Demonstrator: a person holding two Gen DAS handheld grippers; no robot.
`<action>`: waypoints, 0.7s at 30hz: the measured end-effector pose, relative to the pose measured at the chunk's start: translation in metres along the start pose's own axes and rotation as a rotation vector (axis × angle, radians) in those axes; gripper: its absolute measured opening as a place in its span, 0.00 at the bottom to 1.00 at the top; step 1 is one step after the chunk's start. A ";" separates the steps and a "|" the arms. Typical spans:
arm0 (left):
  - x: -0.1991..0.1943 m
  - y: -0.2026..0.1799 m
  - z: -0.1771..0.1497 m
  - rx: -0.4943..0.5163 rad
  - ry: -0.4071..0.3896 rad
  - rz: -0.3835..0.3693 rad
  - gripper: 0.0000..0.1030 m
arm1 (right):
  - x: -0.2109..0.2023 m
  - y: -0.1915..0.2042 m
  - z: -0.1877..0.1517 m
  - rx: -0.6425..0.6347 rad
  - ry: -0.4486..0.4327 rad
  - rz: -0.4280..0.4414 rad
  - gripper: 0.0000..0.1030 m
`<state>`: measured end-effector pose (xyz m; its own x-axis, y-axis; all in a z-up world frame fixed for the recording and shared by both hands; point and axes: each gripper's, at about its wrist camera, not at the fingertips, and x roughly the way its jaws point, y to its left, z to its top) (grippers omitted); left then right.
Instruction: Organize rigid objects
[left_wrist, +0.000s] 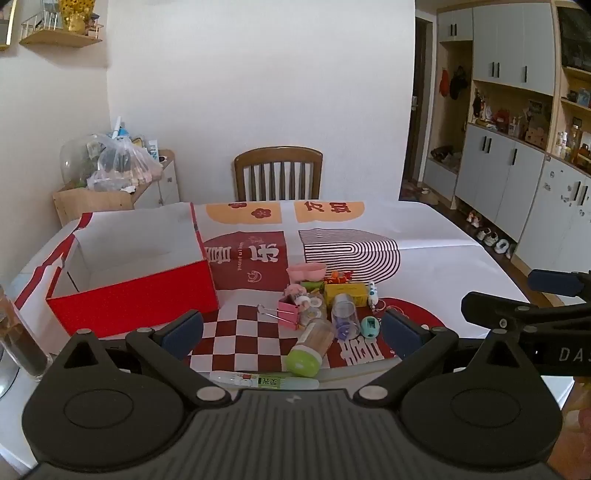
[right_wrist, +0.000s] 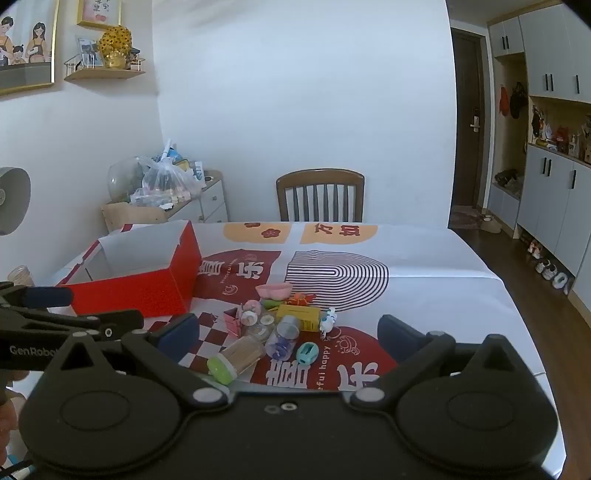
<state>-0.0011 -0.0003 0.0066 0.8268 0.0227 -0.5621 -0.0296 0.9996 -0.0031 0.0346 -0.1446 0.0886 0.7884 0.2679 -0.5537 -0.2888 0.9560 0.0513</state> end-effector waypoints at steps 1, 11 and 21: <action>0.001 0.003 0.000 -0.006 0.005 -0.009 1.00 | 0.000 0.000 0.000 0.000 0.000 0.000 1.00; 0.003 0.008 -0.004 -0.027 0.027 -0.024 1.00 | 0.002 0.001 0.002 -0.004 0.005 -0.001 1.00; 0.010 0.012 -0.005 -0.040 0.038 -0.030 1.00 | 0.007 0.001 0.000 -0.010 0.010 -0.002 1.00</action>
<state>0.0042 0.0123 -0.0036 0.8058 -0.0092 -0.5921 -0.0278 0.9982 -0.0534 0.0395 -0.1418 0.0848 0.7838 0.2646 -0.5619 -0.2926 0.9553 0.0417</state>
